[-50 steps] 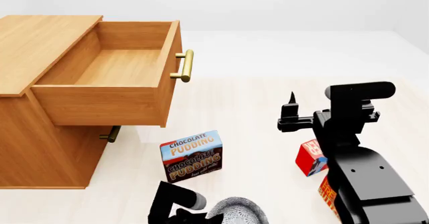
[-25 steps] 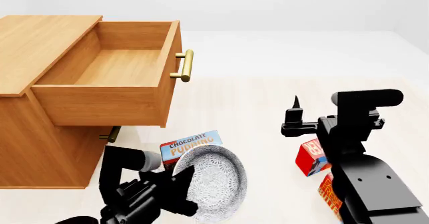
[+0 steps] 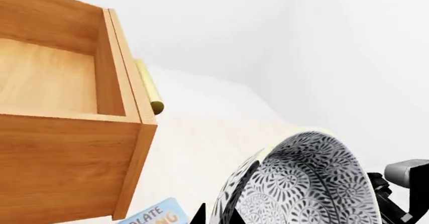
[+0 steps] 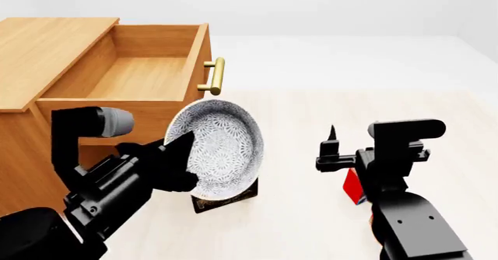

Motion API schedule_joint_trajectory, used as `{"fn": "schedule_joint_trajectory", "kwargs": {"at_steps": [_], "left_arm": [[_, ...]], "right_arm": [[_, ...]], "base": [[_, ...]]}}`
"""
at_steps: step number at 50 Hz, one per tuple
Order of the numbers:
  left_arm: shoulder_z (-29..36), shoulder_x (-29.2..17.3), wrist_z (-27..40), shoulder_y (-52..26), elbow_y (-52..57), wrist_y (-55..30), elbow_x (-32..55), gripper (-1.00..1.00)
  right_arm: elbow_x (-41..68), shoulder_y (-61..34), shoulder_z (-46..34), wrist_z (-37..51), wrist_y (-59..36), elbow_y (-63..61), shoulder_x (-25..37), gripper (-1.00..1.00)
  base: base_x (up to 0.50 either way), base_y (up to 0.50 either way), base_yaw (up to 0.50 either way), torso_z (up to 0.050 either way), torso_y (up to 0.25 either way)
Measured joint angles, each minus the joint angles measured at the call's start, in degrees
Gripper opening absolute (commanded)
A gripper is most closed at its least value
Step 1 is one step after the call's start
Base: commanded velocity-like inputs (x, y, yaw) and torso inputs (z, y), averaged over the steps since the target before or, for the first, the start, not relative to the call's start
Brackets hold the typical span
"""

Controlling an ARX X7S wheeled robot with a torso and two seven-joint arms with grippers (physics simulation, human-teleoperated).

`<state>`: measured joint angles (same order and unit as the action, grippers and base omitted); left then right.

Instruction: Put the bowl in the top drawer of the cabinet.

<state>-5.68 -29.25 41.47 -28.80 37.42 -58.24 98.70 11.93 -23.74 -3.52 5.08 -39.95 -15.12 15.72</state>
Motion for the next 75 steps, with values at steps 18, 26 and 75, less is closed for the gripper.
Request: {"fn": "schedule_joint_trajectory", "kwargs": {"at_steps": [18,26,75], "left_arm": [[4.66,-2.35,11.2,-17.45,-6.92,0.6,5.71,-1.0],[7.01,-2.9,16.04,-26.45,-11.37,1.14,8.34,-1.0],[21.89,7.38,7.72,-51.08,-68.46,13.69,-20.07,-1.0]], "right_arm": [[-1.52,2.53,-1.3,1.98,4.53,0.68,-1.16,1.0],[-0.94,3.92,-0.48,2.6,5.95,0.91,-1.62,1.0],[-6.34,16.51,0.31,9.83,13.58,-17.08,0.04,1.0]], "base": [[0.0,0.0,0.0,0.0,0.0],[0.0,0.0,0.0,0.0,0.0],[0.0,0.0,0.0,0.0,0.0]]}}
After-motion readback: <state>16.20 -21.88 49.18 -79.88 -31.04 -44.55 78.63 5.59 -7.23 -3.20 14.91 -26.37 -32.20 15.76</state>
